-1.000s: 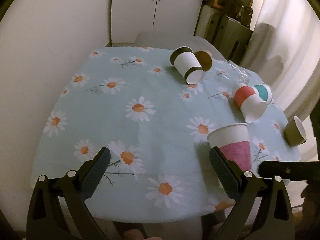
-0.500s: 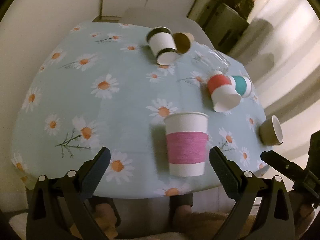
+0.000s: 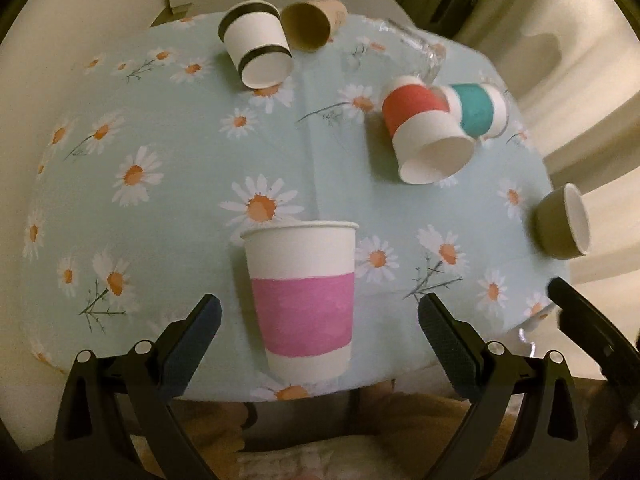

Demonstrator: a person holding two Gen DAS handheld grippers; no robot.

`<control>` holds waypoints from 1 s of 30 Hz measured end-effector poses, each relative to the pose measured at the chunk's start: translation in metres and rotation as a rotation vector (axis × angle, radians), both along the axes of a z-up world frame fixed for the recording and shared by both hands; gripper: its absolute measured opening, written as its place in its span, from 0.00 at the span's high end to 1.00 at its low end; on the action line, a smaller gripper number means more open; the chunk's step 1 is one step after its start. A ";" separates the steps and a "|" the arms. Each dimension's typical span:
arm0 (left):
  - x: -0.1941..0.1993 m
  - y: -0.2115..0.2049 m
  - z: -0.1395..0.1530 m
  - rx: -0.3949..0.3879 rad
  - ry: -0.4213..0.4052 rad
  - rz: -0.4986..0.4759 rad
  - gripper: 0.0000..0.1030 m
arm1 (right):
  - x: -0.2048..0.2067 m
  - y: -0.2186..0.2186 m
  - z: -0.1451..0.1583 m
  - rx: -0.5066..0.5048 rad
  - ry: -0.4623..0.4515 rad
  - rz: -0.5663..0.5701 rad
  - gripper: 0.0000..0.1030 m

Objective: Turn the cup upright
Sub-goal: 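Grasp the upright pink-banded cup with the left gripper, then carry the pink-banded cup with the left gripper while the right gripper withdraws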

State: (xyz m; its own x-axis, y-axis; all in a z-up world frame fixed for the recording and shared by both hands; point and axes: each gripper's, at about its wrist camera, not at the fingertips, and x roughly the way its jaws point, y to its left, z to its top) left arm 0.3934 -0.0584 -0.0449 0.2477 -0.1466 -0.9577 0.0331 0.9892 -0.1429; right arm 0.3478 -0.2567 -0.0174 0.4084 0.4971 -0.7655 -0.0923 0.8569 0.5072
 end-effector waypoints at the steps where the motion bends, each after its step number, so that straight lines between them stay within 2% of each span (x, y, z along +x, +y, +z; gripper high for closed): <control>1: 0.003 -0.002 -0.003 0.015 0.006 -0.002 0.07 | 0.000 0.000 0.000 0.001 0.000 0.001 0.28; 14: 0.030 -0.014 -0.024 0.127 0.028 0.006 0.08 | 0.004 -0.005 0.001 0.013 0.004 0.017 0.28; 15: 0.030 -0.014 -0.025 0.131 0.029 0.012 0.10 | 0.004 -0.005 0.001 -0.002 0.005 0.014 0.28; 16: 0.031 -0.012 -0.028 0.129 0.035 0.015 0.18 | 0.004 -0.005 0.000 -0.011 0.006 0.011 0.28; 17: 0.032 -0.013 -0.029 0.138 0.042 0.014 0.22 | 0.005 -0.006 -0.001 -0.016 0.007 0.008 0.28; 21: 0.031 -0.013 -0.032 0.155 0.037 0.010 0.27 | 0.005 -0.007 -0.003 -0.017 0.010 0.007 0.28; 23: 0.031 -0.014 -0.034 0.166 0.035 0.001 0.34 | 0.005 -0.006 -0.003 -0.018 0.011 0.010 0.28; 30: 0.025 -0.017 -0.034 0.163 0.019 -0.012 0.35 | 0.006 -0.001 -0.007 -0.030 0.019 0.026 0.28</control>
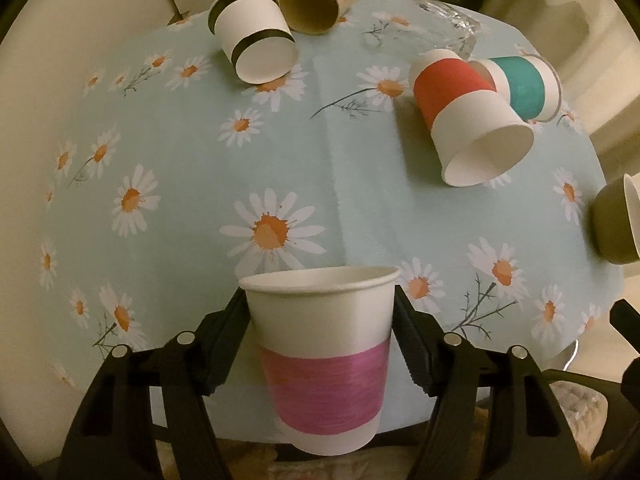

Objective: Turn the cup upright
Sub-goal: 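Carry the pink-banded cup with the left gripper while the right gripper withdraws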

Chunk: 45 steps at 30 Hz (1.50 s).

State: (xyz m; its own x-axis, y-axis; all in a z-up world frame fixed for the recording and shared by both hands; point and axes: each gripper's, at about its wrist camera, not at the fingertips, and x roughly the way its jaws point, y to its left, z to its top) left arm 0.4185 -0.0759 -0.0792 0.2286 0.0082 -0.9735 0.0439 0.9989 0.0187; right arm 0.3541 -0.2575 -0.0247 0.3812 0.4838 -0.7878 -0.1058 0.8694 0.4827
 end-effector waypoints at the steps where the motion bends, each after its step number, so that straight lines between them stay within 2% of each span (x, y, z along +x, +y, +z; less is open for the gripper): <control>1: -0.001 0.000 0.001 -0.003 -0.005 0.000 0.35 | 0.000 0.001 0.000 -0.002 0.000 0.001 0.28; 11: -0.018 -0.004 0.025 -0.017 -0.059 -0.013 0.35 | 0.001 0.007 -0.007 -0.018 0.013 0.027 0.28; 29: -0.037 0.001 0.038 -0.064 -0.082 -0.020 0.36 | 0.002 0.009 -0.013 -0.033 0.027 0.030 0.28; 36: -0.053 0.002 0.051 -0.070 -0.156 -0.025 0.36 | 0.002 0.010 -0.016 -0.042 0.033 0.038 0.28; 45: -0.081 -0.005 0.075 -0.016 -0.311 -0.048 0.36 | 0.001 0.015 -0.018 -0.064 0.036 0.051 0.28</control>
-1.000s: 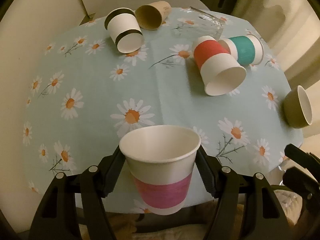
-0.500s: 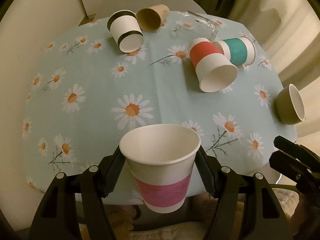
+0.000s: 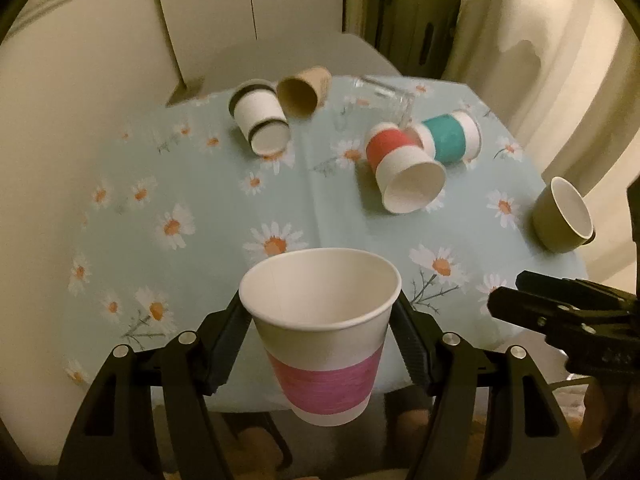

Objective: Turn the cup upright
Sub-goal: 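Carry the pink-banded cup with the left gripper while the right gripper withdraws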

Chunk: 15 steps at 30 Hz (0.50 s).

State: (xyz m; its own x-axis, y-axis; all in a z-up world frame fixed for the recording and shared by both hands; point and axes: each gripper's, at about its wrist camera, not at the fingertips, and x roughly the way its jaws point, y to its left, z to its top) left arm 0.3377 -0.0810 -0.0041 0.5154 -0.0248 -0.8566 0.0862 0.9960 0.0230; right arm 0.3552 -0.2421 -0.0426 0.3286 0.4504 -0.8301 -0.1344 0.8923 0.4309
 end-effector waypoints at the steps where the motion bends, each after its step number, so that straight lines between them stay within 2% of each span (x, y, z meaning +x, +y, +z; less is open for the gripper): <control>1: -0.003 -0.001 0.002 0.006 -0.020 0.002 0.36 | 0.000 0.000 0.000 -0.002 -0.001 -0.003 0.28; 9: -0.030 -0.004 0.016 0.015 -0.227 0.014 0.36 | 0.001 0.003 -0.006 -0.028 0.011 0.001 0.28; 15: -0.040 0.001 0.017 -0.014 -0.321 0.037 0.36 | 0.002 0.007 -0.010 -0.054 0.015 0.007 0.28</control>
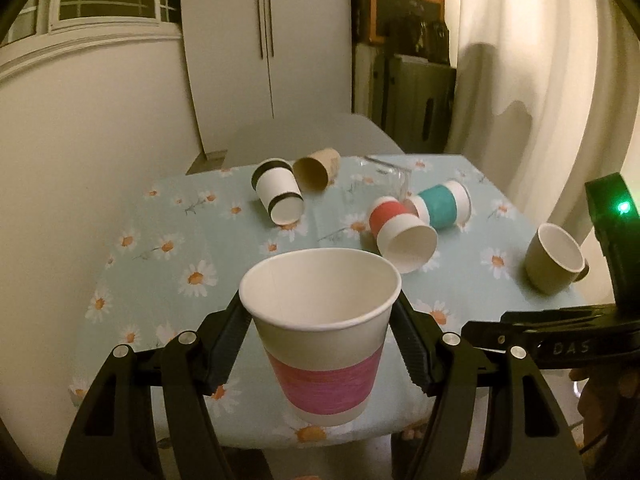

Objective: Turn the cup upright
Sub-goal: 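Carry the pink-banded cup with the left gripper while the right gripper withdraws, then lower the pink-banded cup upright onto the tablecloth and open the left gripper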

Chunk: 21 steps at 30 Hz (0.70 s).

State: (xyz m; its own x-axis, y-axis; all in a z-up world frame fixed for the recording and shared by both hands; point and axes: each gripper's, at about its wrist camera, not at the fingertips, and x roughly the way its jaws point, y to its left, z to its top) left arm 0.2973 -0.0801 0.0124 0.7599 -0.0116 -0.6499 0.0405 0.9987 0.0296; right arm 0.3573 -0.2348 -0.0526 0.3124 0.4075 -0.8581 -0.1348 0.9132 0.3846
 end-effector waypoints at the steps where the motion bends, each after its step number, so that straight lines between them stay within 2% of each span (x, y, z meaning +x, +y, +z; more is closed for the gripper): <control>1: -0.002 0.001 -0.001 -0.003 -0.029 0.006 0.36 | 0.000 0.001 -0.001 -0.004 0.001 0.002 0.28; 6: -0.012 0.004 -0.012 -0.006 -0.156 0.022 0.36 | 0.000 0.005 -0.005 -0.028 0.005 0.010 0.28; 9: -0.012 0.005 -0.025 -0.016 -0.190 0.025 0.36 | 0.001 0.007 -0.007 -0.043 0.007 0.015 0.28; 14: -0.017 0.002 -0.041 0.039 -0.268 0.025 0.36 | 0.002 0.009 -0.011 -0.070 0.013 0.020 0.28; 17: -0.018 0.003 -0.048 0.046 -0.287 0.025 0.36 | 0.003 0.012 -0.013 -0.080 0.015 0.024 0.28; 21: -0.014 0.008 -0.058 0.039 -0.274 0.032 0.36 | 0.006 0.015 -0.016 -0.096 0.020 0.031 0.28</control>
State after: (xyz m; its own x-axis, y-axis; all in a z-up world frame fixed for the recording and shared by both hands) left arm 0.2831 -0.0722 -0.0458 0.9069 0.0360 -0.4198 -0.0057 0.9973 0.0734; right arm 0.3629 -0.2193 -0.0683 0.2835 0.3317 -0.8998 -0.1563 0.9417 0.2979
